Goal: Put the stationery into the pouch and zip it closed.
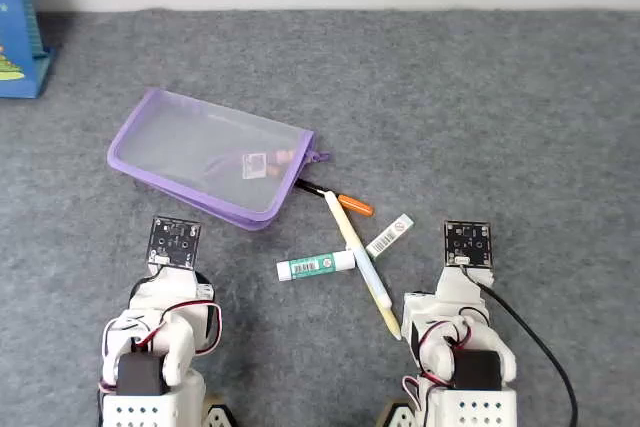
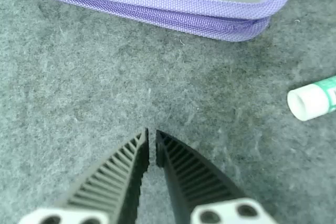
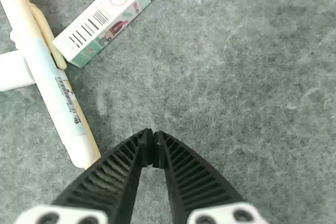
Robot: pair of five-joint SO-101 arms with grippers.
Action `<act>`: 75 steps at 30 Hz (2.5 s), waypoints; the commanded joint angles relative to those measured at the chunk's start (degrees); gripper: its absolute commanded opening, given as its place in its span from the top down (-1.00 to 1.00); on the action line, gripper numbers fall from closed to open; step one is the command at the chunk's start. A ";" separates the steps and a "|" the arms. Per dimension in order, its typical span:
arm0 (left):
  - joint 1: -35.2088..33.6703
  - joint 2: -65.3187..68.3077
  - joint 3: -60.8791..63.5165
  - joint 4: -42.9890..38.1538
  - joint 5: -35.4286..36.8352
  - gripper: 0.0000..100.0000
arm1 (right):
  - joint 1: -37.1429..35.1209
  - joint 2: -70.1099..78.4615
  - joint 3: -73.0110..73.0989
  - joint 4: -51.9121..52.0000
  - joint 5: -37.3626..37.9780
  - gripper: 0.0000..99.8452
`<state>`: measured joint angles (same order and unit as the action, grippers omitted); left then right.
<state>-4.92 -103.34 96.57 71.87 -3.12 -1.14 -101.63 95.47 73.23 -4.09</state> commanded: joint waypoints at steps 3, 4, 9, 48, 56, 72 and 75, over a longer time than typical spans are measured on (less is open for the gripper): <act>-0.09 -0.79 -0.22 0.26 0.62 0.93 | 0.31 -0.22 0.88 0.57 -0.18 0.98; -0.09 -0.79 -0.22 0.26 0.62 0.93 | 0.31 -0.22 0.88 0.57 -0.18 0.98; -0.09 -0.79 -0.22 0.26 0.62 0.93 | 0.31 -0.22 0.88 0.57 -0.18 0.98; -0.09 -0.79 -0.22 0.26 0.62 0.93 | 4.35 -0.22 -0.88 -1.63 20.48 0.98; -0.09 -0.79 -0.22 0.26 0.62 0.93 | 0.57 1.10 -22.42 5.41 13.10 0.98; -0.09 -0.79 -0.22 0.26 0.62 0.93 | -7.87 44.09 -41.58 -18.42 8.70 0.98; -0.09 -0.79 -0.22 0.26 0.62 0.93 | -7.87 54.11 -46.77 -21.49 8.62 0.98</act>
<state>-4.92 -103.34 96.57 71.87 -3.12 -8.53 -56.18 55.47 55.47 5.14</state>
